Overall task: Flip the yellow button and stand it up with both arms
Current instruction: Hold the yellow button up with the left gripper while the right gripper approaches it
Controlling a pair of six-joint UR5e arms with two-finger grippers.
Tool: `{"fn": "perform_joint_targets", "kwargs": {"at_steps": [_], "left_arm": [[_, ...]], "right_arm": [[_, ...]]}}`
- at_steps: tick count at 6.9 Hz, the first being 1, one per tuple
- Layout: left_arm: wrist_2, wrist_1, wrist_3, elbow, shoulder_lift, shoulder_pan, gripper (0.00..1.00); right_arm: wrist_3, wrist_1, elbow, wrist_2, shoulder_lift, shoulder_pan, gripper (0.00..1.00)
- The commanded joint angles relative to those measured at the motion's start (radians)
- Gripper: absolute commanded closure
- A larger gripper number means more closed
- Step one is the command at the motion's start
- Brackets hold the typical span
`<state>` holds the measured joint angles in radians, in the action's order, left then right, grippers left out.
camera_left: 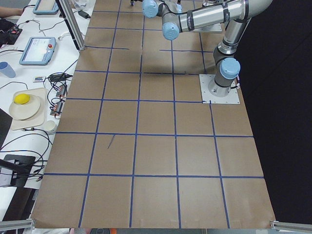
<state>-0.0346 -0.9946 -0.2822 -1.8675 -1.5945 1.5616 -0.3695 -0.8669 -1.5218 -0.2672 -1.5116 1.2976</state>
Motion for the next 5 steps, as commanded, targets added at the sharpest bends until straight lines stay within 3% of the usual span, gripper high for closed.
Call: {"fn": "perform_joint_targets", "kwargs": {"at_steps": [1, 5], "left_arm": [[0.001, 0.005, 0.000, -0.001, 0.001, -0.001, 0.98], [0.009, 0.005, -0.002, -0.004, 0.013, -0.001, 0.98]], "right_arm": [[-0.045, 0.003, -0.012, 0.084, -0.010, -0.003, 0.01], [-0.023, 0.087, -0.086, 0.080, -0.022, 0.051, 0.01]]}}
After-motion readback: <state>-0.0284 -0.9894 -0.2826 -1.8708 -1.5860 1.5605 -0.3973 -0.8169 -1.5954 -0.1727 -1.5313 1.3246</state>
